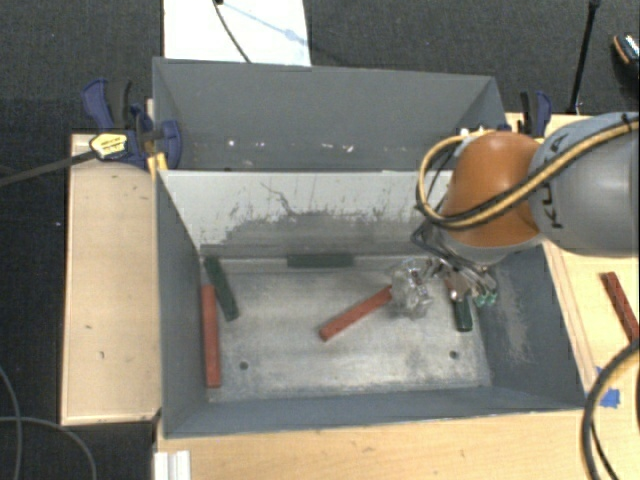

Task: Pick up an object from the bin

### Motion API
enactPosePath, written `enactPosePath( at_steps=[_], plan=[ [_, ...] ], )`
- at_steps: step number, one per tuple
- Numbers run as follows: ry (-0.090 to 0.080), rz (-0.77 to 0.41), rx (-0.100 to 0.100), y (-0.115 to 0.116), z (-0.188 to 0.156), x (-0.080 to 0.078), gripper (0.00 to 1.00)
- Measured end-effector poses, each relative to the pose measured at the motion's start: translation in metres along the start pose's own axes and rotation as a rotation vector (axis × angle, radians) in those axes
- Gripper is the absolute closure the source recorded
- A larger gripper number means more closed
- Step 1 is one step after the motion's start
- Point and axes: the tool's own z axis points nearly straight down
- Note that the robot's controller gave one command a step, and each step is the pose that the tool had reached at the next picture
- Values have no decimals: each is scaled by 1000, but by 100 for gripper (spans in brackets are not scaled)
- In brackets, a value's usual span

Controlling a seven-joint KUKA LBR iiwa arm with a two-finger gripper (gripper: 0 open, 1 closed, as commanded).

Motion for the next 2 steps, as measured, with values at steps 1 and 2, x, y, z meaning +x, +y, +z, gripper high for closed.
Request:
enactPosePath(
  at_steps=[1, 2],
  plan=[
    [0, -2, 0, 0, 0, 0, 0],
    [-4, -124, 0, 34, 9, -26, 0]
  ],
)
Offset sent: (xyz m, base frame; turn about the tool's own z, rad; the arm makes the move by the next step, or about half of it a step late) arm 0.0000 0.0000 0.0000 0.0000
